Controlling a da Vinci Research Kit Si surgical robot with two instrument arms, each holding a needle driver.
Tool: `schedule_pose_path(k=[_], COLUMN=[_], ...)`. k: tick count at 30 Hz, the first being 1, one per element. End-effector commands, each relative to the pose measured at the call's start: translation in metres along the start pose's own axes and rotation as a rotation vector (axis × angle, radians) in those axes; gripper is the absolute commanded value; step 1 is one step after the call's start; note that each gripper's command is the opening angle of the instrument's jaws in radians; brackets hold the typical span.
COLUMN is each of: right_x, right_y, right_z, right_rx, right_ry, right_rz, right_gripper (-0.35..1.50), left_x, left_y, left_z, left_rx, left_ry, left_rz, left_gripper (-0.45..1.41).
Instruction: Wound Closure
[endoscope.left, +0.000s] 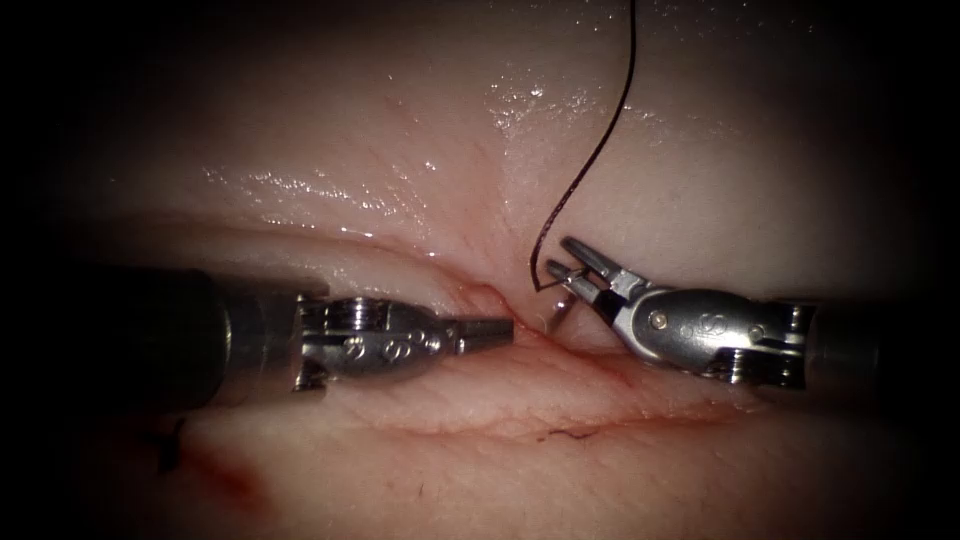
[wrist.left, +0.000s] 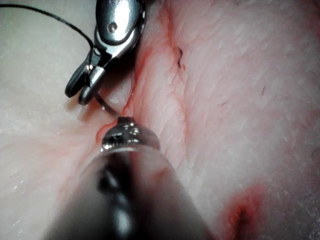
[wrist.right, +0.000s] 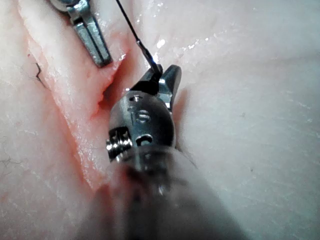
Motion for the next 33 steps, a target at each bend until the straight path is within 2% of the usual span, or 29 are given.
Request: schedule_pose_path(k=[1, 11, 23, 33], right_x=[0.0003, 0.0025, 0.0052, 0.0054], right_y=[-0.0003, 0.0012, 0.0026, 0.0034], right_z=[0.0007, 0.0003, -0.0005, 0.0003], right_rx=[-0.002, -0.044, -0.081, -0.090], right_ry=[0.005, 0.034, 0.081, 0.117], right_rz=[-0.001, -0.023, 0.003, 0.304], right_gripper=[-0.35, -0.35, -0.35, -0.35], left_x=[-0.0005, -0.0036, -0.0064, -0.0060], left_y=[0.0004, 0.0022, 0.0028, 0.0026], left_z=[0.0008, 0.0020, 0.0044, 0.0040], left_rx=[-0.004, -0.030, -0.059, -0.067], left_ry=[-0.004, -0.051, -0.075, -0.071], left_rz=[-0.007, -0.035, -0.064, -0.065], left_gripper=[-0.45, -0.45, -0.45, -0.45])
